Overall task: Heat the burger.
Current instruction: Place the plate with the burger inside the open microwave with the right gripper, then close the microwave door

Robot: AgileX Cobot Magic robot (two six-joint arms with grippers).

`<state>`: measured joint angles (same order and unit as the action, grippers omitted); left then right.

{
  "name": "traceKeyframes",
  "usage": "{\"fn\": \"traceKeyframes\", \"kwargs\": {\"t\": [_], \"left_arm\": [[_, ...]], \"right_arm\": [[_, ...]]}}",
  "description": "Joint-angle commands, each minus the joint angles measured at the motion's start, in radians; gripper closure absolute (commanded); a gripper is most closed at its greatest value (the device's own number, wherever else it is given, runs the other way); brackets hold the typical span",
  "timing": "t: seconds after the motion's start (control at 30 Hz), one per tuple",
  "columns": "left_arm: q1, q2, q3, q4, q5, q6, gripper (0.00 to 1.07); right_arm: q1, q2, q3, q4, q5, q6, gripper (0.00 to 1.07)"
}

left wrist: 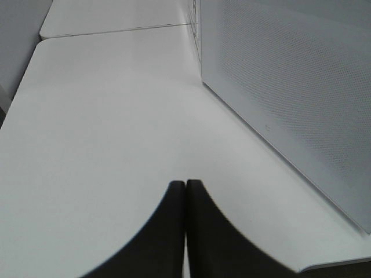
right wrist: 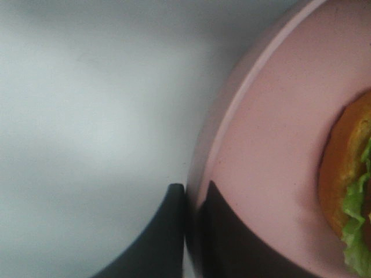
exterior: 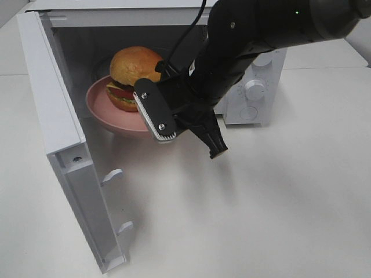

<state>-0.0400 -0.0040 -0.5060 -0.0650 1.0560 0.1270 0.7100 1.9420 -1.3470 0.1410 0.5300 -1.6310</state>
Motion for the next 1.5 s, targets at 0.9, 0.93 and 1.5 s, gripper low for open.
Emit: {"fn": "traceKeyframes", "kwargs": {"t": [0.9,0.93,1.5], "left_arm": [[0.002,-0.021,0.002,-0.007,-0.014,0.002,1.06],[0.002,-0.021,0.002,-0.007,-0.014,0.002,1.06],[0.002,-0.021,0.002,-0.007,-0.014,0.002,1.06]], "right_arm": [[-0.048,0.351,-0.566,-0.062,0.208,0.530,1.07],[-0.048,0.351,-0.566,-0.054,0.204,0.533,1.07],[-0.047,0.351,-0.572,-0.037,0.240,0.686,0.64]]}}
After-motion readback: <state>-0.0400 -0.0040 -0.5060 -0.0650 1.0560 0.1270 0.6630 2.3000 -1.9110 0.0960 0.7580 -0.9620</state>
